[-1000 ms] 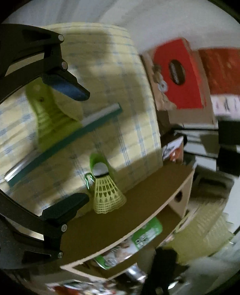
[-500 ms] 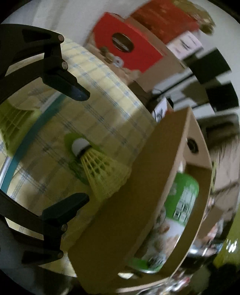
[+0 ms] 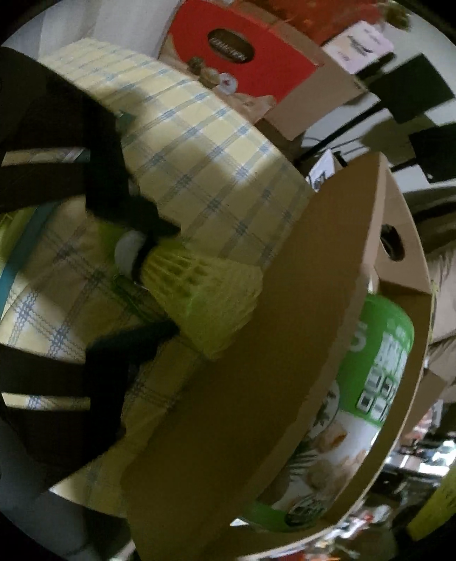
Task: Organize objects
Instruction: 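Grasp a second yellow shuttlecock with the left gripper while the right holds its shuttlecock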
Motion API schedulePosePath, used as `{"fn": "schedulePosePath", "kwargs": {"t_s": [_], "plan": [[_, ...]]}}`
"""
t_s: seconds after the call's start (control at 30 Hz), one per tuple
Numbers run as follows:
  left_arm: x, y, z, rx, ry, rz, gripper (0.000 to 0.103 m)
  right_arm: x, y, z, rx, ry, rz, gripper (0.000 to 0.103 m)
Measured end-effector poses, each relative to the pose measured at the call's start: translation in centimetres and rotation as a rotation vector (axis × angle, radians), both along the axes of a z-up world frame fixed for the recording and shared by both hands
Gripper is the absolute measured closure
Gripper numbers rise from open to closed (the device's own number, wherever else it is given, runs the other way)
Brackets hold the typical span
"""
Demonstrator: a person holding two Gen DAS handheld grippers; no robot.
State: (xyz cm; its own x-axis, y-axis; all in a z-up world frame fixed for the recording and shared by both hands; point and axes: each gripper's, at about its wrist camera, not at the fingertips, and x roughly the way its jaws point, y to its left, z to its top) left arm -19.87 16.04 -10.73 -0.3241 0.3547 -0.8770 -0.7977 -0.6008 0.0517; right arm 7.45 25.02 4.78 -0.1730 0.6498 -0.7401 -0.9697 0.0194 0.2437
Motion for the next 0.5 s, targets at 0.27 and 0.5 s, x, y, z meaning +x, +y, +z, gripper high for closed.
{"fn": "schedulePosePath", "kwargs": {"t_s": [0.27, 0.5], "plan": [[0.7, -2.8, 1.5, 0.115, -0.042, 0.041, 0.079, 0.1, -0.5, 0.0, 0.009, -0.004, -0.012, 0.078], [1.9, -4.9, 4.1, 0.213, -0.048, 0.126, 0.079, 0.6, -1.4, 0.8, 0.028, -0.013, -0.028, 0.078]]}}
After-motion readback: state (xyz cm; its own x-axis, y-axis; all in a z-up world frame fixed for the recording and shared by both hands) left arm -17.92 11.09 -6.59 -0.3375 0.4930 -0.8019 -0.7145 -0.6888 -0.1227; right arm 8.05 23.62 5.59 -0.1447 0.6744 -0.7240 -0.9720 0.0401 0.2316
